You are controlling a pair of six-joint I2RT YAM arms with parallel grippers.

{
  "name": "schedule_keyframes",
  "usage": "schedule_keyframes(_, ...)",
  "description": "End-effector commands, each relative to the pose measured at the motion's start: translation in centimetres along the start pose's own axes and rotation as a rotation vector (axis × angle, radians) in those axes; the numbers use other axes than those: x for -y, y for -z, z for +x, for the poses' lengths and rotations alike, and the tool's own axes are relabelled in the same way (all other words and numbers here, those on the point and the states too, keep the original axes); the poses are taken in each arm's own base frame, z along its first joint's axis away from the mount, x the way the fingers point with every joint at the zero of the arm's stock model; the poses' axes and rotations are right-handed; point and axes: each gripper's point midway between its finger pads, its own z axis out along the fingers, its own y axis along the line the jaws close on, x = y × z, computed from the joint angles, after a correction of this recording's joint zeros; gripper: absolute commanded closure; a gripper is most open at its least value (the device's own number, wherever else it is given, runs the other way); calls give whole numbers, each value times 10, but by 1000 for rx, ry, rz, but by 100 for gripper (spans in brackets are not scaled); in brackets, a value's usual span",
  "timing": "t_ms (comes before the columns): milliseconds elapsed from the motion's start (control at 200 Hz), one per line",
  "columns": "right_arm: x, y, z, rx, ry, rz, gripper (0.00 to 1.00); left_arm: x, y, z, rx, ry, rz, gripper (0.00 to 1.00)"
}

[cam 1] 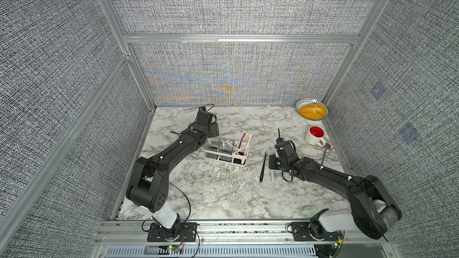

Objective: Place the toothbrush into the toothbrush holder
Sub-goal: Adjust the toothbrush holder at the center of the board.

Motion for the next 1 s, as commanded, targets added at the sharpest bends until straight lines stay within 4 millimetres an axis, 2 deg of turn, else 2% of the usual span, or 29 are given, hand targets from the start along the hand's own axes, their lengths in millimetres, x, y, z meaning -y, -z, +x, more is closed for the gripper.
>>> schedule_keyframes(0, -3, 2, -3, 23, 7, -25, 89, 3, -14, -6, -18, -33, 10, 21)
schedule_keyframes(195, 3, 6, 0, 37, 5, -28, 89, -13, -30, 8, -89, -76, -85, 22)
schedule_keyframes(380, 5, 7, 1, 43, 1, -42, 89, -24, -37, 34, -207, -103, -140, 23)
schedule_keyframes(545, 7, 9, 3, 52, -5, -53, 89, -29, -27, 48, -259, -86, -145, 26)
schedule_keyframes(726, 7, 12, 5, 67, -10, -69, 89, -22, -12, 60, -331, -75, -96, 26)
schedule_keyframes(996, 4, 22, 0, 107, -15, -95, 89, -24, 11, 75, -382, -23, -80, 29)
